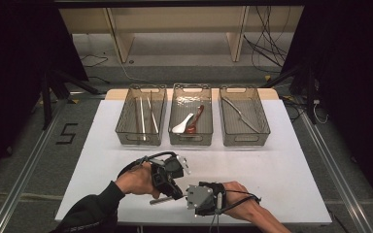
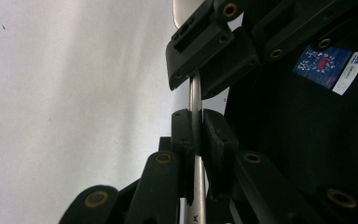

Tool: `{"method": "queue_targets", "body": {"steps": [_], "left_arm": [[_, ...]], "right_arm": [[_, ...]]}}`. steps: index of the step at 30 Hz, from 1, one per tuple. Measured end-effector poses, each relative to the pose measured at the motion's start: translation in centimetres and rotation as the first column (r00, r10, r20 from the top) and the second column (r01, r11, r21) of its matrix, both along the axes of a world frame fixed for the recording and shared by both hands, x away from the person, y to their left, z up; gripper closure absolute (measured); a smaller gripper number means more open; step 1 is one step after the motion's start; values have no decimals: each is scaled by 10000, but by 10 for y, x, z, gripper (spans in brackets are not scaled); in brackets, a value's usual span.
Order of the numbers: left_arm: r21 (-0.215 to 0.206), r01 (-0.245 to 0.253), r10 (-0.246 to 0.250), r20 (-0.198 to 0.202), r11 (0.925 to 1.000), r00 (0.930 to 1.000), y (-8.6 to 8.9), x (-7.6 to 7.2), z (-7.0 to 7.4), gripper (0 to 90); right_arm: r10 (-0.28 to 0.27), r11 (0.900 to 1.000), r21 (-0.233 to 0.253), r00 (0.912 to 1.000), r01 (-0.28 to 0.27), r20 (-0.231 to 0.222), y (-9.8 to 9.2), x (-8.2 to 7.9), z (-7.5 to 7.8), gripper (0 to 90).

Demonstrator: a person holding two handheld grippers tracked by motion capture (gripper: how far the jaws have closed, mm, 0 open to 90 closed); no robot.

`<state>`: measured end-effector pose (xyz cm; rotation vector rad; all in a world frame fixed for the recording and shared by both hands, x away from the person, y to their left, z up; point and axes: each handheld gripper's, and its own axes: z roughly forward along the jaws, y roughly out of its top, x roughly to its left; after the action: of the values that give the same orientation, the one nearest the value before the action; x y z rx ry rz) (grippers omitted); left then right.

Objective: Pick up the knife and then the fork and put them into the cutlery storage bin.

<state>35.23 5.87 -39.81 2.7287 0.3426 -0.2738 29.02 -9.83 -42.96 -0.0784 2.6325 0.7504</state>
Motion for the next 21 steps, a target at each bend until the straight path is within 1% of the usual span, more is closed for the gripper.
{"method": "queue_targets", "body": {"steps": [1,4,5,7,8,10,12,14,18,19,21], "left_arm": [[8,15,-15,-32,10000,10000,0,0,0,830],[16,57,-57,-73,10000,10000,-1,0,-1,830],[-7,-4,4,-93,10000,10000,-2,-1,-1,830],[-28,36,-37,-120,10000,9999,-2,-1,-1,829],[-52,38,-39,-150,10000,9999,-2,-1,-1,829],[-48,35,-36,-226,10000,9997,-2,0,-1,828],[-68,7,-9,-276,10000,9996,-3,0,-2,826],[-140,13,-17,-307,9999,9995,-3,0,-3,825],[-278,-105,97,-292,9996,9995,-2,0,-2,811],[-378,-282,273,-231,9989,9994,-1,-1,-1,802],[-401,-477,475,-53,9981,9989,3,1,2,724]], "right_arm": [[-2,10000,18,9998,1,173,0,0,-1,772],[56,10000,-12,9995,-56,308,0,-1,-1,819],[219,9998,-35,9994,-218,275,0,0,-1,826],[274,9996,-104,9985,-269,483,0,-1,-2,843],[359,9992,-211,9986,-351,389,0,-2,-2,854],[612,9978,-304,9963,-594,611,0,-2,-3,866],[729,9967,-405,9957,-707,568,-1,-2,-2,870],[837,9959,-410,9940,-810,702,-2,-2,-2,873],[882,9955,-389,9941,-859,626,-4,-1,-1,876],[847,9959,-364,9944,-825,630,-4,-1,-1,878],[754,9966,-369,9949,-731,668,-6,0,0,881]]}}
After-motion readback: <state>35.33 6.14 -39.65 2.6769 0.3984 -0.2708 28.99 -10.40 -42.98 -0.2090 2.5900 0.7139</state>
